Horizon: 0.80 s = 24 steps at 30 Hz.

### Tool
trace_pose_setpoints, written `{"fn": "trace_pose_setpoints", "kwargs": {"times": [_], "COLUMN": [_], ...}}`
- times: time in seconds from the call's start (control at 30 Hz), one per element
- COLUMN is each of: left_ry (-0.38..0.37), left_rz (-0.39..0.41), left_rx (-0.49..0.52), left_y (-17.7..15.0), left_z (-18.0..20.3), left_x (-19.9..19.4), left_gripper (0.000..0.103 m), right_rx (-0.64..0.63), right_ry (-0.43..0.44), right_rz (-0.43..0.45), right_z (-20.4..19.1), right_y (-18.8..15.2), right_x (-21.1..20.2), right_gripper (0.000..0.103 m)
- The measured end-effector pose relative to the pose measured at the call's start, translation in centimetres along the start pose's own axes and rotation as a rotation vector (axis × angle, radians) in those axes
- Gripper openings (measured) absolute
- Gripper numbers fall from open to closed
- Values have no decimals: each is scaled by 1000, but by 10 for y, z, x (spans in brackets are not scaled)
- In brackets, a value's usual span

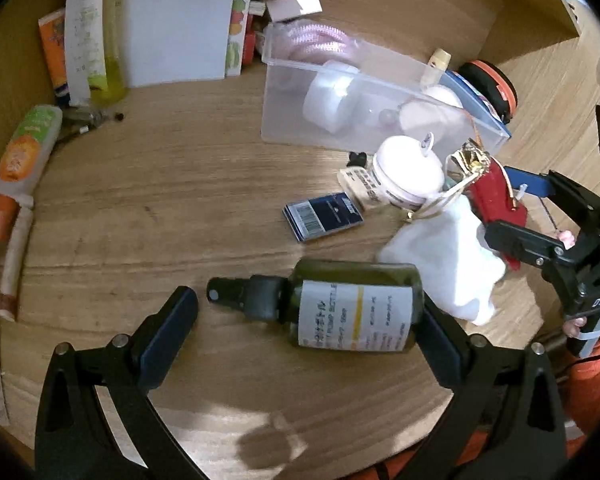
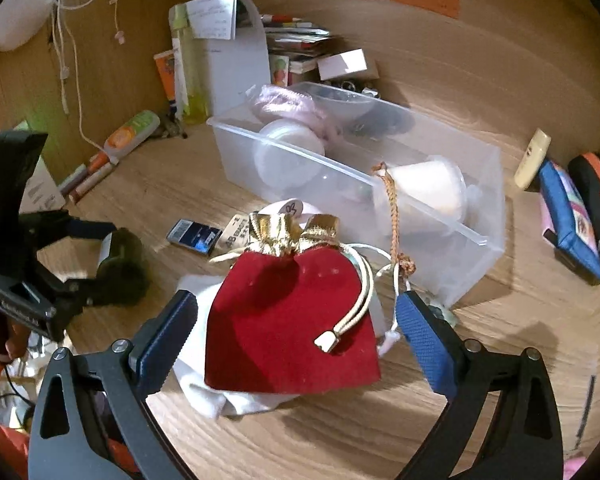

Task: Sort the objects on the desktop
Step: 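Grasp the green pump bottle with the left gripper while the right grasps the red pouch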

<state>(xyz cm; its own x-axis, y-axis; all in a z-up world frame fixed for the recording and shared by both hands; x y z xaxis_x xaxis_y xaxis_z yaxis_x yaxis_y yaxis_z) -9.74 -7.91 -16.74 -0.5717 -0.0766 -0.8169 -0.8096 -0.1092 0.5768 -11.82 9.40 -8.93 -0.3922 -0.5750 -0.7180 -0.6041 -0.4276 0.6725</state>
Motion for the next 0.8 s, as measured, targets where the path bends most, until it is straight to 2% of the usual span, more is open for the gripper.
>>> {"fn": "trace_pose_setpoints", "kwargs": {"times": [0.17,0.23,0.3,0.47,0.53,0.6,0.8], "left_ry": [38,48,49,73,62,90,125], "left_rz": [46,58,64,88,93,119,191], "left_rx": [10,2,-17,-109,-148,-161,-136], "left_y": [0,2,4,7,10,14,28], "left_z": [1,-1,-4,-18,-24,-27,-23], "left_x": [1,1,1,2,0,-5,-26], "left_gripper": [102,96,96,95,95,95,95], "right_rx": [-9,-3,6,7,-5,-20,-30], "right_ry": [0,16,32,94,104,99,105], "right_rz": [-10,-11,-14,0,1,0,9], "right_z": [1,1,1,-2,-4,-6,-8], "right_y": [1,1,1,3,3,3,5], "right_x": [7,10,12,5,2,1,-7], "right_gripper": [82,76,72,48,44,39,32]}}
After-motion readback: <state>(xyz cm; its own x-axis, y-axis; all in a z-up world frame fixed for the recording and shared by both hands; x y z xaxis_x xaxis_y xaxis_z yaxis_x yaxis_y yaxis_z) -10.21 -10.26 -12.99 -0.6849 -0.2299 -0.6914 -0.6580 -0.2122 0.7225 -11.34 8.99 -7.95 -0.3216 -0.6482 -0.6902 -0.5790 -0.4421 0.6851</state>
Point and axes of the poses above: each gripper's, at about its wrist camera, not at the fingertips, and x roughly the way its jaws point, z to its right, y to its top, the point moved 7 cm from there along x, roughly the way its jaws point, and after that the axes turned 14 degrees about y, right-handed, at the moved point
